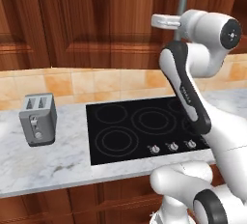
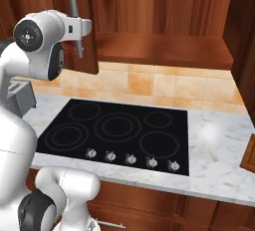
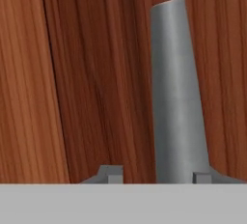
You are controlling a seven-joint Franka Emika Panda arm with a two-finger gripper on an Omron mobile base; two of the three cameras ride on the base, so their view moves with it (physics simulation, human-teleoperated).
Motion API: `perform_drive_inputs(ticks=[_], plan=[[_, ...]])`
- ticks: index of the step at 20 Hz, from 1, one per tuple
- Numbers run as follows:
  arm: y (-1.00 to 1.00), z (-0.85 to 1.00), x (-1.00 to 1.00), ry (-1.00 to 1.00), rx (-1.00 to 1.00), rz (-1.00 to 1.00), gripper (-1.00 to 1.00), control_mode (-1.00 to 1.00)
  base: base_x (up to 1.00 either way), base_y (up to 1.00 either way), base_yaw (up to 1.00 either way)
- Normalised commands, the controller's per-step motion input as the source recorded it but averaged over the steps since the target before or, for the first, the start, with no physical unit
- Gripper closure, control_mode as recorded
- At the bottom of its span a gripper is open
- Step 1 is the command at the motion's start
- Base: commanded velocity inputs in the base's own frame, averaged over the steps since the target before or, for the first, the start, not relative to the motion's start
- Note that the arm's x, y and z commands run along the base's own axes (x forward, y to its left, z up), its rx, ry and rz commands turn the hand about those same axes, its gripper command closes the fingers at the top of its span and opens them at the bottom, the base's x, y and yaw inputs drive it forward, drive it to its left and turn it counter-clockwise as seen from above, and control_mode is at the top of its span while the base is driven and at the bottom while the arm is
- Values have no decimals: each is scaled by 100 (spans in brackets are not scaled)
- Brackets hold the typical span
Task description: Open the cabinet, retrieve the rolling pin, and place it next to the meat on the cutting board to prepare for tenderizing.
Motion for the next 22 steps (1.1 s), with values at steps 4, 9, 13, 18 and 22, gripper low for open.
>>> perform_drive_inputs(ticks=[4,9,13,18,22], plan=[[55,0,-78,0,0,-2,100,-100,0,0,0],[60,-4,-77,0,0,0,100,-100,0,0,0],[69,-14,-65,0,0,0,100,-100,0,0,0],[57,-11,-54,0,1,0,-100,-100,0,0,0],[6,0,-59,0,9,0,-100,-100,0,0,0]])
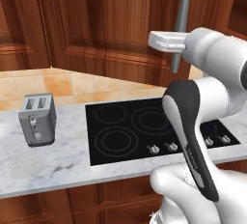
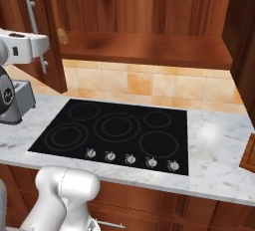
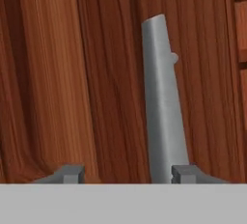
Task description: Open the cabinet, retrieve the rolling pin, and place it next to the meat on the cutting board to prepare for tenderizing.
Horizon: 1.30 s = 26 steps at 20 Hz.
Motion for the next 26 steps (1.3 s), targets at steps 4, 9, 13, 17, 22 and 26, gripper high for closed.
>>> perform_drive_inputs(ticks=[4,9,13,17,22,26], plan=[[0,0,-79,-3,11,1,-100,-100,0,0,0],[-20,0,-89,-5,13,1,-100,-100,0,0,0],[-58,1,-85,-2,17,3,-100,-100,0,0,0],[-76,0,-55,0,16,7,-100,-100,0,0,0],[-81,0,-17,0,14,13,-100,-100,0,0,0],[-70,-3,11,1,15,20,-100,-100,0,0,0]])
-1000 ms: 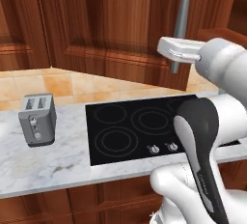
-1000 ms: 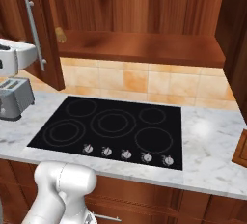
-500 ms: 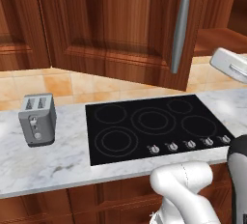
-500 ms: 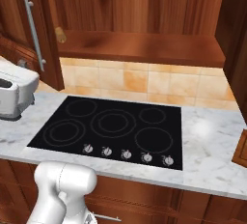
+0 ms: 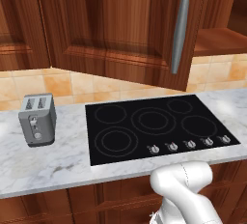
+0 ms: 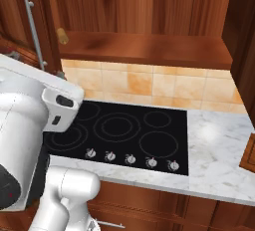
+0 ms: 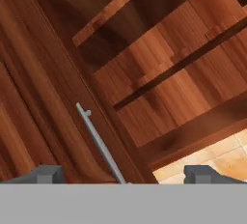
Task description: Open the cabinet, retrieve the rolling pin, and place it next to the meat on the cutting board to prepare for tenderizing.
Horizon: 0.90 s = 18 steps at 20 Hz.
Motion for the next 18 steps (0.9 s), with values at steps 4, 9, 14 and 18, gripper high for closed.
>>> perform_drive_inputs(ticks=[4,9,14,18], plan=[[-40,-11,54,4,13,22,-100,-100,0,0,0],[-2,-14,89,9,10,18,-100,-100,0,0,0],[0,-12,97,11,9,12,-100,-100,0,0,0],[1,-10,89,8,5,9,-100,-100,0,0,0]])
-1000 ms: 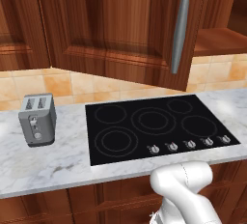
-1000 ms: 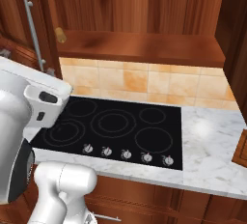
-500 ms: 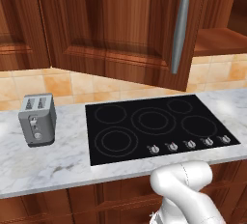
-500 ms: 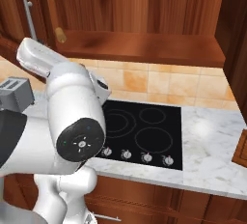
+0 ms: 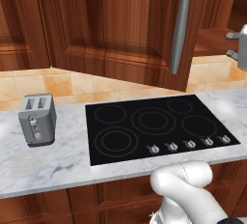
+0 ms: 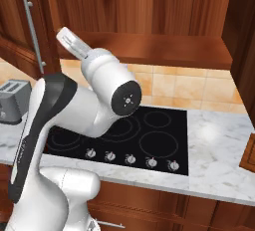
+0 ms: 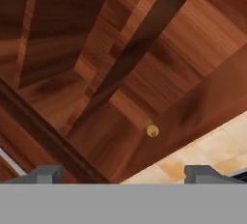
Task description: Open the cabinet, retrieve the rolling pin, and place it next to the meat on the cutting board to prepare for tenderizing.
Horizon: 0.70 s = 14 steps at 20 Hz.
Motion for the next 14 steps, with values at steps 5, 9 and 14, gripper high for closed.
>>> perform_drive_inputs(ticks=[5,9,14], plan=[[13,-6,62,6,3,10,-100,-100,0,0,0],[20,-3,5,0,0,15,-100,-100,0,0,0],[13,0,10,1,0,9,-100,-100,0,0,0]])
